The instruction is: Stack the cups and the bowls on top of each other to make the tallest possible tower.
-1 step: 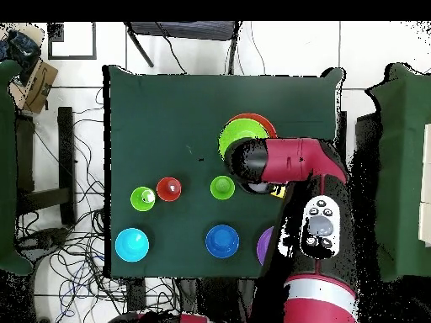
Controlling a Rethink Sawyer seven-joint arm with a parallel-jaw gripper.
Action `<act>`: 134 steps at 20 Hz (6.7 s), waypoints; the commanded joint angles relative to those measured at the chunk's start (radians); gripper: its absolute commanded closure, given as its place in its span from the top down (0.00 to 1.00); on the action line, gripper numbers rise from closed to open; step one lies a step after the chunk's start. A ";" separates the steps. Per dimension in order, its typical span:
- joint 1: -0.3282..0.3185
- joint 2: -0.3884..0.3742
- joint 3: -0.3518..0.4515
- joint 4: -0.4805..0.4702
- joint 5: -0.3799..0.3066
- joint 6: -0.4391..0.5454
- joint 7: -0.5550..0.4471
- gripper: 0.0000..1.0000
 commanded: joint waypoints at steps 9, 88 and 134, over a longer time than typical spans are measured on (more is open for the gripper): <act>-0.002 0.073 0.027 0.164 -0.047 -0.115 0.029 1.00; -0.013 0.278 -0.100 0.228 0.045 -0.374 0.186 1.00; 0.053 0.247 -0.144 0.312 0.165 -0.415 0.174 1.00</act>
